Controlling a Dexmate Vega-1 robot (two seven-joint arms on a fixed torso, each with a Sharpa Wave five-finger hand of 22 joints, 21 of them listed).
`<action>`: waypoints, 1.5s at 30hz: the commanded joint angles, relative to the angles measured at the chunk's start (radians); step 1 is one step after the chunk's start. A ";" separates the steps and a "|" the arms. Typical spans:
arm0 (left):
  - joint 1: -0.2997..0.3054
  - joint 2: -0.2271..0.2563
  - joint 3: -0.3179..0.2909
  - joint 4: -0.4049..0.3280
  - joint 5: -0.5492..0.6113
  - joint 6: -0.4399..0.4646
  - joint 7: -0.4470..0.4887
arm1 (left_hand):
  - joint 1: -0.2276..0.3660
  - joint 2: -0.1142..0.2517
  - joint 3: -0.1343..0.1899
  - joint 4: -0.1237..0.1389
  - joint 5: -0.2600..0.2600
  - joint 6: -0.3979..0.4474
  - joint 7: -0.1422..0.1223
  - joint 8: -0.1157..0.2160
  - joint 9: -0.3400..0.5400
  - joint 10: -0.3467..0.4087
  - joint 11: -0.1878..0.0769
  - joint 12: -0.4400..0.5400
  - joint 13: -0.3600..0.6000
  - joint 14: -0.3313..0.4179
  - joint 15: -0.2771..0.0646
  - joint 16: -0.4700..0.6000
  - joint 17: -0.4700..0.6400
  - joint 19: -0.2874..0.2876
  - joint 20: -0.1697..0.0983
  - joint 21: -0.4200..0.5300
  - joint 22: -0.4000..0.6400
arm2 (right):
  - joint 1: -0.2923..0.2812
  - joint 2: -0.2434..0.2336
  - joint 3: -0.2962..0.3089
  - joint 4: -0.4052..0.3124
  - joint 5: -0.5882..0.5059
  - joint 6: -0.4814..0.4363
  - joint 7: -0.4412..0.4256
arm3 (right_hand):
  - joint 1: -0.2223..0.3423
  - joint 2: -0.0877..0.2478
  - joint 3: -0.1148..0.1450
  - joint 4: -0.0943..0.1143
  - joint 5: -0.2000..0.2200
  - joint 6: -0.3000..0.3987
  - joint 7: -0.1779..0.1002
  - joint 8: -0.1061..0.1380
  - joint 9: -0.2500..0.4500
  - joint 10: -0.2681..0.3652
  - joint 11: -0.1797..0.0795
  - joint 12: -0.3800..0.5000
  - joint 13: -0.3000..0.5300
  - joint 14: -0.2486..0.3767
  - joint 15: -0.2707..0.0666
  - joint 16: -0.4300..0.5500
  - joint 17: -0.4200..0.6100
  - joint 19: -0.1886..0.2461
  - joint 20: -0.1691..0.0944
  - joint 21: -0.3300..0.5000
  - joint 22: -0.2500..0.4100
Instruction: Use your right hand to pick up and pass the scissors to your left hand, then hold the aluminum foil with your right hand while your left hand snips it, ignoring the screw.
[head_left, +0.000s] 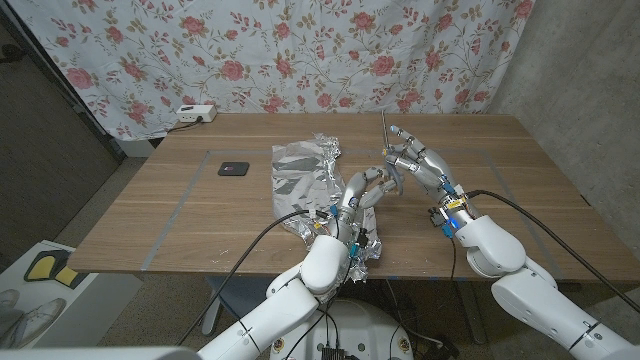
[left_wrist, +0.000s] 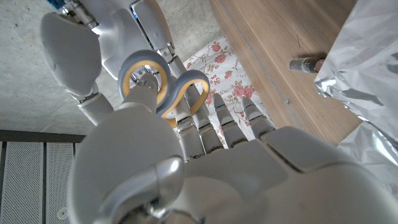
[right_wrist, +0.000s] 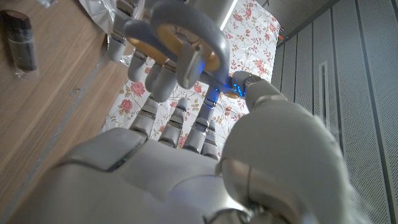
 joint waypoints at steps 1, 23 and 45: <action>0.007 -0.029 -0.005 0.015 0.006 -0.003 0.043 | 0.039 -0.002 -0.007 0.002 -0.002 0.015 -0.006 0.023 0.024 0.036 -0.026 0.037 0.038 0.030 -0.006 0.028 0.025 0.024 -0.005 0.010 0.005 | 0.014 0.001 -0.018 0.005 -0.004 -0.015 0.007 | -0.006 0.007 0.008 -0.001 0.005 0.002 -0.009 0.003 0.002 0.007 -0.012 0.005 -0.002 -0.004 -0.096 0.002 0.002 -0.008 0.005 0.000 0.003; 0.038 -0.111 0.001 0.061 0.048 -0.054 0.176 | 0.150 -0.037 -0.137 0.023 -0.041 0.031 -0.020 0.339 0.375 0.030 -0.034 0.326 0.409 0.137 -0.050 0.262 0.245 0.102 -0.010 0.032 0.023 | 0.021 -0.019 -0.032 0.002 0.021 -0.021 0.036 | -0.008 0.007 0.008 -0.001 0.003 0.001 -0.009 0.002 0.002 0.002 -0.005 0.001 -0.003 -0.008 -0.095 0.007 0.002 -0.019 0.003 0.005 0.004; 0.054 -0.123 -0.007 0.072 0.003 -0.079 0.164 | 0.158 -0.001 -0.128 0.035 -0.057 0.020 -0.001 0.376 0.367 0.039 -0.027 0.320 0.386 0.135 -0.050 0.230 0.226 0.097 0.006 0.032 0.027 | 0.020 -0.045 -0.016 -0.009 0.048 -0.063 0.036 | -0.128 -0.054 -0.104 0.034 -0.140 -0.028 0.009 0.000 0.002 -0.128 0.047 -0.050 -0.016 -0.069 -0.039 0.014 0.010 -0.037 0.006 0.011 0.006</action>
